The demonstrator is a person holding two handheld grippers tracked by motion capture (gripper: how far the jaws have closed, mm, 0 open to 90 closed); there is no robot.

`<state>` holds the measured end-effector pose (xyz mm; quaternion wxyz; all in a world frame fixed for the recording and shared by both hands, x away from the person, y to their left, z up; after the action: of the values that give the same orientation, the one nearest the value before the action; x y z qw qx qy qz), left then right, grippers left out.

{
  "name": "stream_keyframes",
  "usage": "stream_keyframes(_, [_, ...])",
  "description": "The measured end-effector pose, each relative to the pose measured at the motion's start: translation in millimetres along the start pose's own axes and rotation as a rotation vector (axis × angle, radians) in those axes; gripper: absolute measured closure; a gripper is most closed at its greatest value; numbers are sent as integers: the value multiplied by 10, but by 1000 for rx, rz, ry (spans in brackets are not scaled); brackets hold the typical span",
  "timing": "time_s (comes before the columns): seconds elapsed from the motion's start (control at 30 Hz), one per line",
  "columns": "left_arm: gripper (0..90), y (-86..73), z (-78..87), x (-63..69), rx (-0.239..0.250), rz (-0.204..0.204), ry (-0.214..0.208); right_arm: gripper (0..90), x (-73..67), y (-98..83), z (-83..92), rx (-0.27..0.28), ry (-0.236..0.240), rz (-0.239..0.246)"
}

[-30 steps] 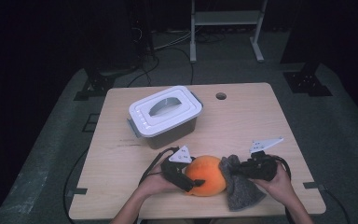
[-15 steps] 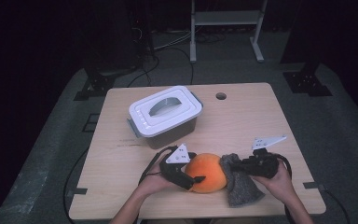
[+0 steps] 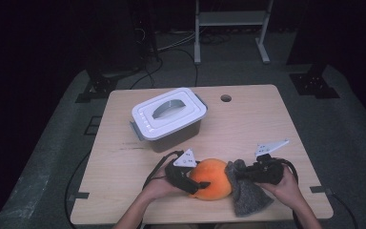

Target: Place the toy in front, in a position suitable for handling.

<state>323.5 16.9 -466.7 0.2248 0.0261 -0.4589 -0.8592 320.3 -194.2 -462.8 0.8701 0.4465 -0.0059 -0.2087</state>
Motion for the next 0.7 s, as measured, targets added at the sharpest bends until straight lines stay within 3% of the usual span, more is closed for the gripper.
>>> stream_keyframes(0.1, [282,48,12,18,47,-73,74,799,53,23,69,25,-34,-7])
stream_keyframes(0.23, [231,20,-25,67,27,-103,57,800,72,117,158,103,-58,-16])
stream_keyframes(0.33, [178,20,-19,100,16,-124,39,798,23,178,98,111,-59,5])
stream_keyframes(0.43, [100,44,19,80,13,-88,24,796,-51,178,-33,71,-38,37])
stream_keyframes(0.47, [89,70,51,72,34,-57,0,796,-83,179,-62,66,-24,46])
stream_keyframes(0.53, [71,107,81,48,54,-32,1,795,-162,194,-98,52,2,77])
stream_keyframes(0.63, [92,70,68,22,15,-27,1,794,-243,211,-123,33,-3,119])
stream_keyframes(0.7, [136,24,51,25,9,-28,-2,794,-225,192,-109,30,-8,114])
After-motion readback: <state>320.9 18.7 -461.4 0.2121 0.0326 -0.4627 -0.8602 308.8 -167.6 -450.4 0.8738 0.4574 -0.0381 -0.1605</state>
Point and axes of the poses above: each handheld gripper's, and its own axes: z roughly backward along the jaws, y roughly out of its top, x roughly to its right, the point moved 6 cm from there along -z, roughly forward along the jaws, and after that the axes turned 13 degrees about z, right-handed, at the moved point
